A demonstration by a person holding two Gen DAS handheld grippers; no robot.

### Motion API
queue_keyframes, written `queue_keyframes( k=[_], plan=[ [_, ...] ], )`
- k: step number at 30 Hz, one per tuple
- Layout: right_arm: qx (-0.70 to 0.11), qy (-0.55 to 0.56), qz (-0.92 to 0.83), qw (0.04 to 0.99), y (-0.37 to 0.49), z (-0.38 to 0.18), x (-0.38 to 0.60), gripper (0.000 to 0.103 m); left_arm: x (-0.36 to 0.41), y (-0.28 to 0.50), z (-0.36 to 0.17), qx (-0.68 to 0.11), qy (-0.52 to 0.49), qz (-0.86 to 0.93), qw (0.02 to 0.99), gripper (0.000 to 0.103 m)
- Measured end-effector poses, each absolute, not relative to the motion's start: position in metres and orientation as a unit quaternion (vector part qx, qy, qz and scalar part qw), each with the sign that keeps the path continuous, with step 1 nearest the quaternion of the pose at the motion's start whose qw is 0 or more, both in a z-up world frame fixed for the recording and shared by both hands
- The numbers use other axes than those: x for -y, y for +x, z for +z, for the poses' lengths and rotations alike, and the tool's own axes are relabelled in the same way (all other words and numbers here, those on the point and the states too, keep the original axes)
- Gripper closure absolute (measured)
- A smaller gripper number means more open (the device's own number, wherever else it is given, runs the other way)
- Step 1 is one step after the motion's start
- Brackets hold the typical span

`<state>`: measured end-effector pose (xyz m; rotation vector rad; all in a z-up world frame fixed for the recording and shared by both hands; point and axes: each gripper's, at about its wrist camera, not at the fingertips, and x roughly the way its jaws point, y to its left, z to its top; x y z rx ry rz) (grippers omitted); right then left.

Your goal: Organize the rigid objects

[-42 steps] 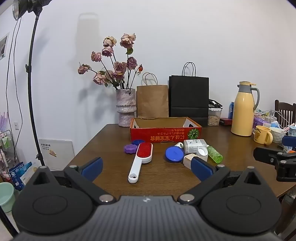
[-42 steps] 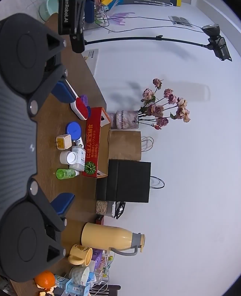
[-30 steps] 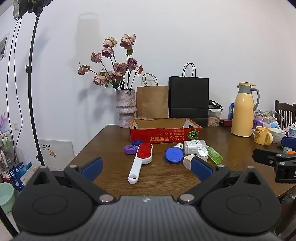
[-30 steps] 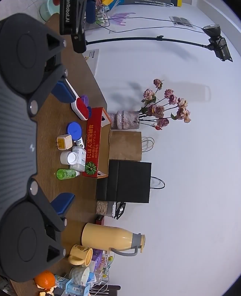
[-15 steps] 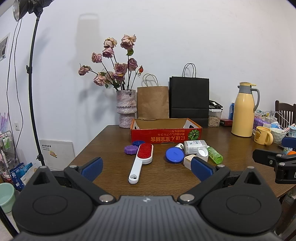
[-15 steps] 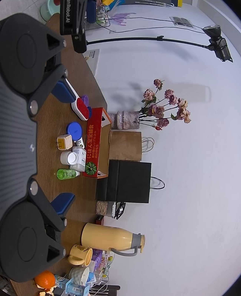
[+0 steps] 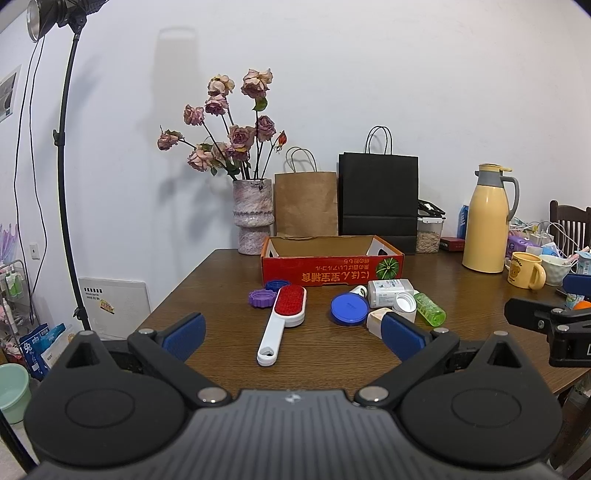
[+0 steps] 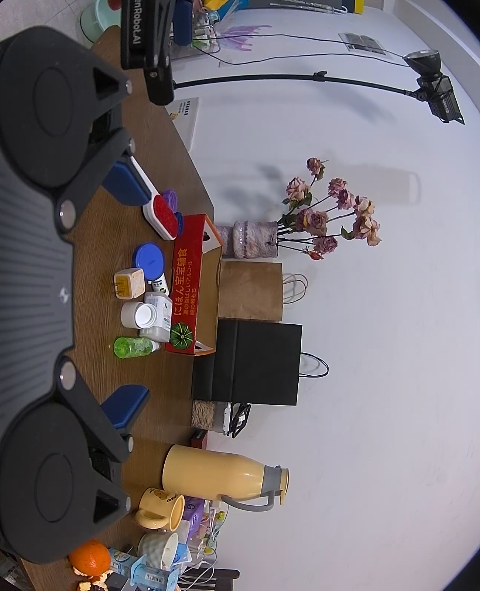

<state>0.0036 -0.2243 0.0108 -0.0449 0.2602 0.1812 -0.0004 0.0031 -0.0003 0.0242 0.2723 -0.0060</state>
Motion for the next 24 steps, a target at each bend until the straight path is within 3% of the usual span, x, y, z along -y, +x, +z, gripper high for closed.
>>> queue_keyframes(
  k=[24],
  plan=[
    [-0.129,-0.023,0.09,0.987,0.0038,0.0102,0.2241,0.0,-0.0064,-0.0014,0.0022,-0.134,0.012,-0.003,0.991,0.0]
  ],
)
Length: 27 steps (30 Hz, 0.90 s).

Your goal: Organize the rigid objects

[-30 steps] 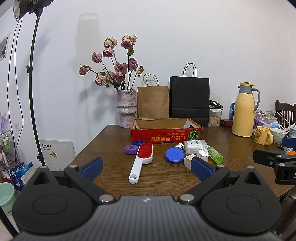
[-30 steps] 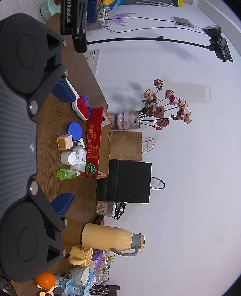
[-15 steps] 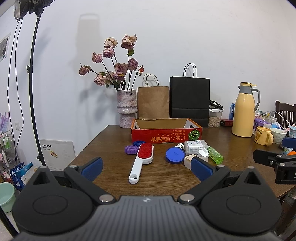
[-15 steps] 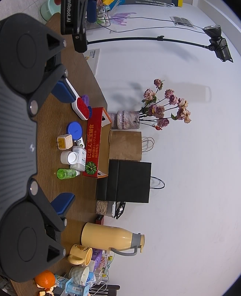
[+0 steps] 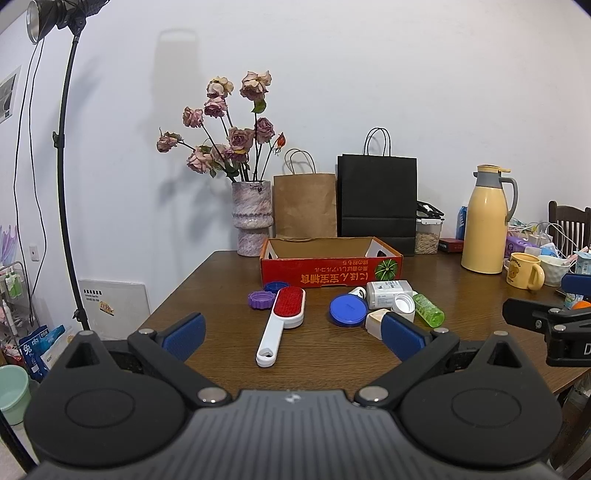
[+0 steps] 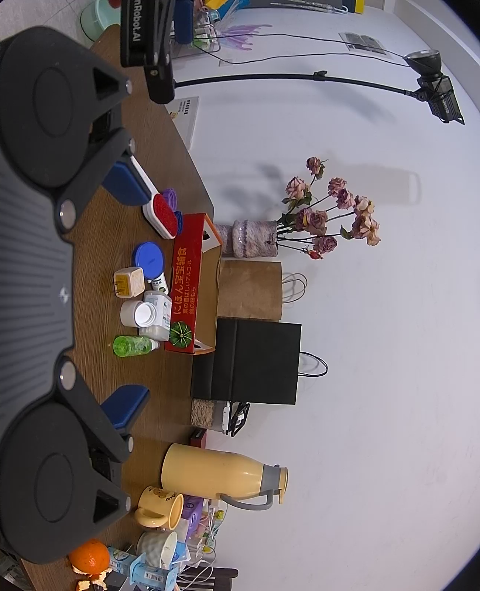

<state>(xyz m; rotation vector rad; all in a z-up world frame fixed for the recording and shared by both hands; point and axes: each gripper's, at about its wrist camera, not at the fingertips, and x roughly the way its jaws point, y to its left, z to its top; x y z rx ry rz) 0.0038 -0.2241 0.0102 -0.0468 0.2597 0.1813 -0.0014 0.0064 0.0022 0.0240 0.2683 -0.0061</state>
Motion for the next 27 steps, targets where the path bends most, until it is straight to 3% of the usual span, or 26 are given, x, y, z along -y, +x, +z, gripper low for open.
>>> queue_keyframes(
  k=[27],
  plan=[
    [-0.129,-0.024,0.089,0.987,0.0053,0.0082,0.2248,0.0,-0.0063,-0.0023,0.0042,-0.136,0.014,-0.001,0.991,0.0]
  ],
)
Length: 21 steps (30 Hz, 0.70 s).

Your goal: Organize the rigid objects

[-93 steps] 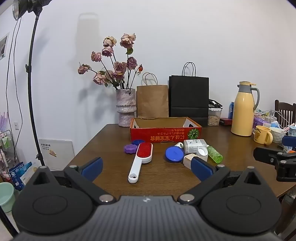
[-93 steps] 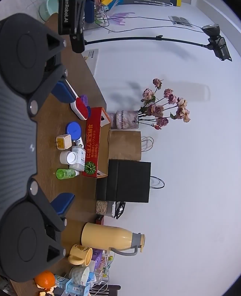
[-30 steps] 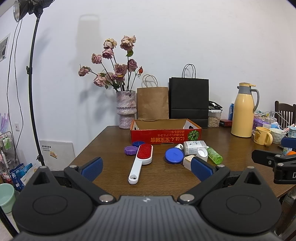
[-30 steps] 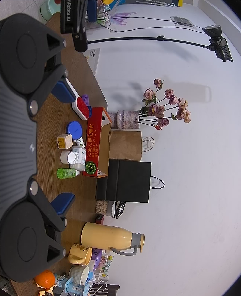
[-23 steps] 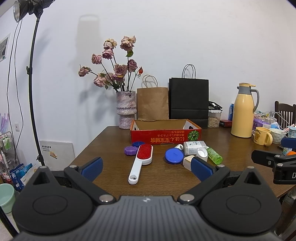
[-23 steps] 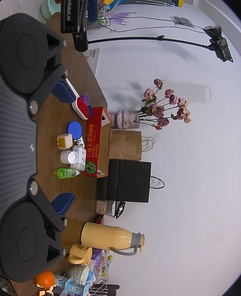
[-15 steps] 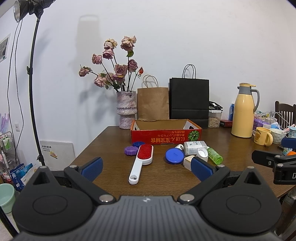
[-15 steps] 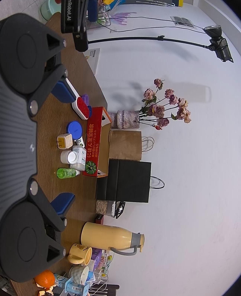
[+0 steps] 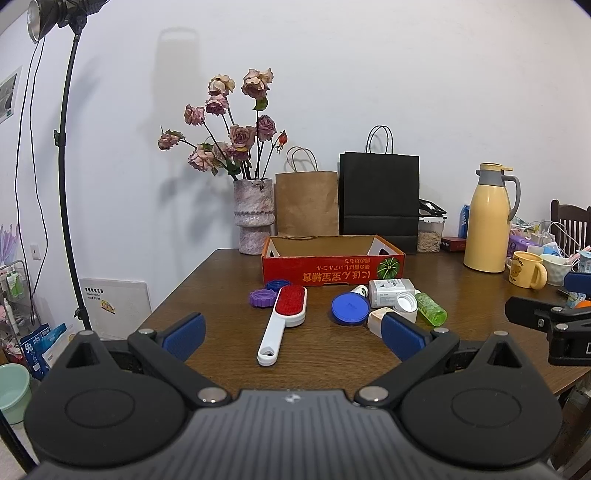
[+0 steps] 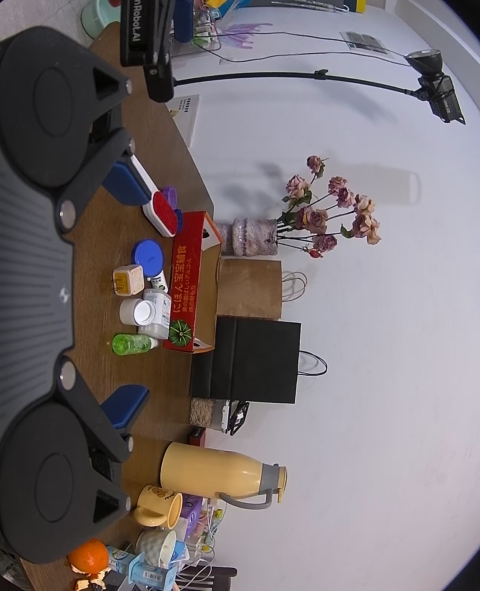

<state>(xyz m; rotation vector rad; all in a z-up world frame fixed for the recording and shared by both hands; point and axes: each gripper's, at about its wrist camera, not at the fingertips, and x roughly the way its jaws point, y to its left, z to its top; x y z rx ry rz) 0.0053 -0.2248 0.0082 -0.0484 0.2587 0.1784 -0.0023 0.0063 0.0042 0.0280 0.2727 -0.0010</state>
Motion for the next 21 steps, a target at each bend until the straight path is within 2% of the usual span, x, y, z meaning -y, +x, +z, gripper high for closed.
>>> queue_keyframes(
  k=[21],
  plan=[
    [-0.15,-0.032,0.093,0.984,0.052,0.006,0.22,0.0,-0.008,0.047,-0.004,-0.167,0.008,0.011,0.986,0.0]
  ],
)
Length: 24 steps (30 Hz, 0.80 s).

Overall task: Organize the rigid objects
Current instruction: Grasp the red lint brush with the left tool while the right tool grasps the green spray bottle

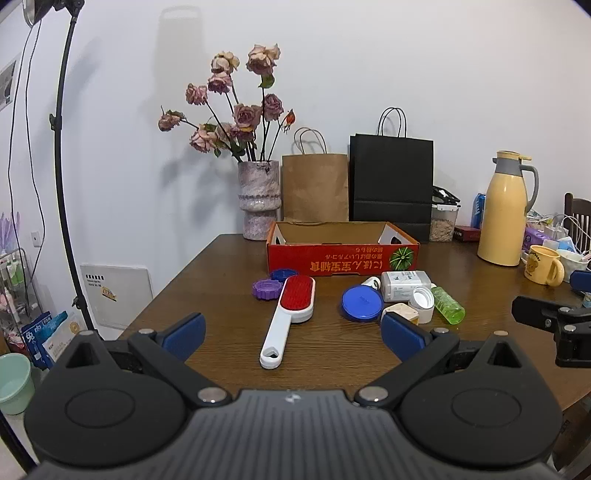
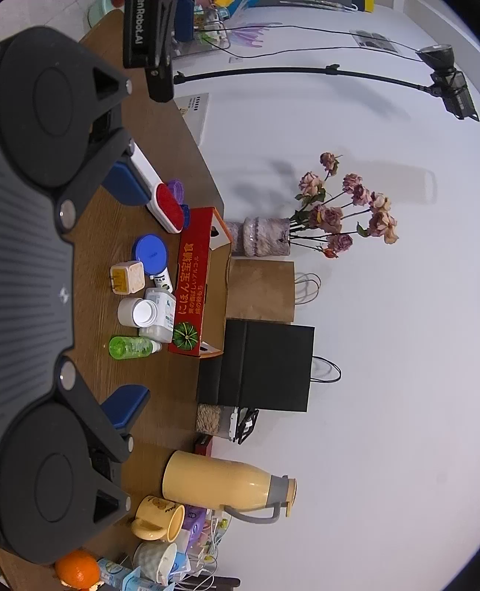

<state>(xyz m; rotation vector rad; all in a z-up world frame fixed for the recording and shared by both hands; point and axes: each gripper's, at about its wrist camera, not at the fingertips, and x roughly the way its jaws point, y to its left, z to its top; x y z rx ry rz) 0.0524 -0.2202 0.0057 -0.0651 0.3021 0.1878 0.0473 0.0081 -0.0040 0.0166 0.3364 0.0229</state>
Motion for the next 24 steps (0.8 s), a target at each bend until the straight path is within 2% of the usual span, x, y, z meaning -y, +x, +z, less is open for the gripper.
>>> queue_keyframes(
  k=[24],
  plan=[
    [-0.195,-0.028,0.081,0.977,0.141,-0.012,0.218,0.0,-0.017,0.132,-0.019,-0.214,0.008,0.017,0.977,0.0]
  ],
)
